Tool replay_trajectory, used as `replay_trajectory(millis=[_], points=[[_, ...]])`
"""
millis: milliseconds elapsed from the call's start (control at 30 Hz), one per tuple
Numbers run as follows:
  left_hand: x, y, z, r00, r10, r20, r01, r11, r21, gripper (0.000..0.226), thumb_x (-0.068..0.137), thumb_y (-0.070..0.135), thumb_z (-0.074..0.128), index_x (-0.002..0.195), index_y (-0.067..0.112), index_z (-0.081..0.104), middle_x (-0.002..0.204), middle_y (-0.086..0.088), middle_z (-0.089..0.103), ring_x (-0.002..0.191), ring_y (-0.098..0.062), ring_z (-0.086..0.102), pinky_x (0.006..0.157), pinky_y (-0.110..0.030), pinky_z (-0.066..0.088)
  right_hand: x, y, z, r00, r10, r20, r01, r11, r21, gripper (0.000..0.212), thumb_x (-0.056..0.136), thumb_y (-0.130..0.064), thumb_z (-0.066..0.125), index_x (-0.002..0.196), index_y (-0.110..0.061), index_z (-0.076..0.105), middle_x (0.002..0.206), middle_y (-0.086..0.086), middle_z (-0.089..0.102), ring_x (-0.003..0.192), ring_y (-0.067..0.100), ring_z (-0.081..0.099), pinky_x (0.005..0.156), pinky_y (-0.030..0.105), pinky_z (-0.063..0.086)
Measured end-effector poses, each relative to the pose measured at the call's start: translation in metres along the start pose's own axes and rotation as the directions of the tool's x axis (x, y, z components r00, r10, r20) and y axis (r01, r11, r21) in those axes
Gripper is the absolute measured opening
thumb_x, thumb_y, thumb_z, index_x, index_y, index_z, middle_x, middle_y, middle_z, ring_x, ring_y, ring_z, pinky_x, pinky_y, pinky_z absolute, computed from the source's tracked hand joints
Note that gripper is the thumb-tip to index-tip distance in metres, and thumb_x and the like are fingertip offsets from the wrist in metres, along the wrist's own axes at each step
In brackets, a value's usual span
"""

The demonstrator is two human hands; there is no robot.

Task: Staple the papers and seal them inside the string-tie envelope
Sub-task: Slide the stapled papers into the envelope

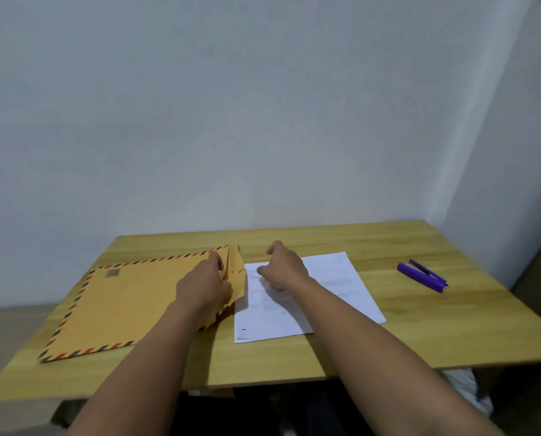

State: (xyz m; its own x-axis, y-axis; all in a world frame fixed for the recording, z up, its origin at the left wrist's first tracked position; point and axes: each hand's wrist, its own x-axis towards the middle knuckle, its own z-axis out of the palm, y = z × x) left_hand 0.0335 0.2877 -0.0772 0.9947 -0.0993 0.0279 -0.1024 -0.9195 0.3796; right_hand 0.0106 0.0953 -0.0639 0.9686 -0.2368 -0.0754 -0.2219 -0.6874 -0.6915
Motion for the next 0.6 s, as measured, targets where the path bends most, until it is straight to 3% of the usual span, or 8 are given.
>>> replay_trajectory(millis=[100, 167, 233, 333, 400, 500, 600], points=[[0.001, 0.003, 0.003, 0.994, 0.109, -0.022, -0.105, 0.985, 0.134, 0.011, 0.091, 0.029, 0.053, 0.102, 0.03, 0.048, 0.093, 0.005, 0.058, 0.079, -0.02, 0.06, 0.064, -0.035, 0.05, 0.006, 0.024, -0.046, 0.991, 0.123, -0.06, -0.136, 0.94, -0.312, 0.053, 0.089, -0.034, 0.069, 0.135, -0.015, 0.048, 0.134, 0.008, 0.061, 0.122, 0.033, 0.061, 0.087, 0.038, 0.05], [0.005, 0.004, 0.003, 0.993, 0.117, 0.022, -0.119, 0.975, 0.189, 0.012, 0.092, 0.026, 0.054, 0.101, 0.029, 0.061, 0.098, 0.005, 0.058, 0.082, -0.019, 0.06, 0.07, -0.036, 0.055, 0.008, 0.045, -0.074, 0.953, 0.285, -0.103, -0.302, 0.878, -0.372, 0.081, 0.077, -0.053, 0.078, 0.142, -0.018, 0.043, 0.142, 0.01, 0.053, 0.132, 0.035, 0.052, 0.088, 0.044, 0.049], [0.01, 0.006, 0.003, 0.995, 0.067, 0.074, -0.08, 0.977, 0.197, 0.022, 0.086, 0.017, 0.058, 0.099, 0.028, 0.071, 0.099, 0.005, 0.065, 0.084, -0.019, 0.063, 0.074, -0.036, 0.059, 0.007, 0.064, -0.088, 0.903, 0.421, -0.088, -0.418, 0.811, -0.409, 0.111, 0.055, -0.074, 0.083, 0.144, -0.02, 0.043, 0.138, 0.009, 0.052, 0.131, 0.034, 0.052, 0.08, 0.041, 0.048], [0.015, 0.007, 0.004, 0.996, -0.004, 0.086, -0.014, 0.979, 0.204, 0.025, 0.086, 0.014, 0.057, 0.106, 0.02, 0.071, 0.097, 0.001, 0.068, 0.085, -0.021, 0.065, 0.076, -0.037, 0.06, 0.011, 0.083, -0.089, 0.862, 0.506, -0.045, -0.473, 0.767, -0.434, 0.132, 0.033, -0.085, 0.083, 0.143, -0.02, 0.047, 0.124, 0.005, 0.054, 0.121, 0.03, 0.057, 0.075, 0.036, 0.049], [0.017, 0.007, 0.004, 0.997, -0.03, 0.076, 0.013, 0.975, 0.22, 0.025, 0.087, 0.011, 0.056, 0.11, 0.015, 0.066, 0.098, -0.002, 0.066, 0.087, -0.023, 0.064, 0.078, -0.038, 0.06, 0.015, 0.089, -0.087, 0.844, 0.535, -0.045, -0.504, 0.76, -0.411, 0.14, 0.028, -0.085, 0.085, 0.144, -0.019, 0.044, 0.129, 0.004, 0.056, 0.125, 0.029, 0.056, 0.076, 0.037, 0.048], [0.019, 0.003, 0.001, 0.997, -0.049, 0.062, 0.034, 0.972, 0.232, 0.024, 0.09, 0.008, 0.053, 0.111, 0.011, 0.065, 0.096, -0.004, 0.065, 0.087, -0.023, 0.063, 0.078, -0.036, 0.06, 0.017, 0.092, -0.088, 0.816, 0.577, -0.037, -0.552, 0.759, -0.345, 0.156, 0.026, -0.085, 0.088, 0.153, -0.015, 0.032, 0.141, 0.003, 0.056, 0.128, 0.03, 0.056, 0.073, 0.04, 0.048], [0.02, -0.005, -0.002, 0.997, -0.049, 0.052, 0.037, 0.975, 0.218, 0.036, 0.092, 0.006, 0.053, 0.124, 0.016, 0.066, 0.114, -0.004, 0.069, 0.099, -0.024, 0.065, 0.078, -0.033, 0.058, 0.018, 0.095, -0.09, 0.81, 0.584, -0.053, -0.566, 0.756, -0.328, 0.159, 0.038, -0.085, 0.089, 0.159, -0.01, 0.017, 0.148, 0.006, 0.052, 0.132, 0.032, 0.056, 0.079, 0.041, 0.049]])
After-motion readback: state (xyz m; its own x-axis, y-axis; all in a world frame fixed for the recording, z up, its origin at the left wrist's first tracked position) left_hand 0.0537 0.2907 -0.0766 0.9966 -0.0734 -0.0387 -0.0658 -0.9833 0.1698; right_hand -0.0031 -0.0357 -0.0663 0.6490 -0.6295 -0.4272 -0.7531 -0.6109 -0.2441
